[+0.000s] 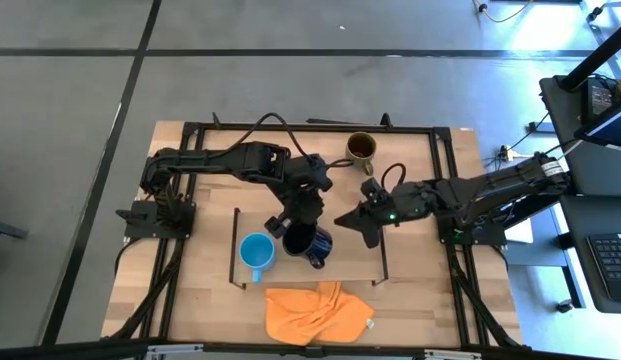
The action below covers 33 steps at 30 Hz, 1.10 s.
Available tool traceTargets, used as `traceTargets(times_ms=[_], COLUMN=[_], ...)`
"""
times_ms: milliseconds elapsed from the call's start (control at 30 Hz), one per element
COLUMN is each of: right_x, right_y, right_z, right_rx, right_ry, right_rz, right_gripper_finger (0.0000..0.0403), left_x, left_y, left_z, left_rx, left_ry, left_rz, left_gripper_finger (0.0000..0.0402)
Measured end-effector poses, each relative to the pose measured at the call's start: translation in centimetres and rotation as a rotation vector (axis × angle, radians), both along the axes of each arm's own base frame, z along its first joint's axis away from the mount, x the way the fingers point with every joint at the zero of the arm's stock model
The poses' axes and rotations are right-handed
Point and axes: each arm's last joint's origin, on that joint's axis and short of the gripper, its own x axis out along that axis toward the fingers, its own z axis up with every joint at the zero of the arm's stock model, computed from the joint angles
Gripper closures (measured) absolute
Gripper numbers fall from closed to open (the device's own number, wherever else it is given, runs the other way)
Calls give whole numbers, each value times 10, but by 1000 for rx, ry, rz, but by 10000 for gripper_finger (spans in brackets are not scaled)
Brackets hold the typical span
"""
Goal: Stack small to large cups/mugs on shelf
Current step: Put the dark blue mug on the shelf
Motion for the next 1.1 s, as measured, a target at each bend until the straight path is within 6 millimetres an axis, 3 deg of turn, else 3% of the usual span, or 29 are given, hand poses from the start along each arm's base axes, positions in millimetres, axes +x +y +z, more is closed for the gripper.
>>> traceTargets(times_ms=[200,567,1100], right_x=[-2,16,14], right_y=[9,21,25], right_z=[-5,-26,-28], right_rx=[45,51,65], right_ry=[47,105,125], right_rz=[-6,-7,-4], right_gripper_finger=[402,402,397], left_x=[2,2,2], left_y=[-1,-2,-4], left_z=[2,2,2], left_rx=[-1,-12,-28], left_ry=[-28,-22,-15], left_rz=[-3,12,35], left_gripper_finger=[383,383,379])
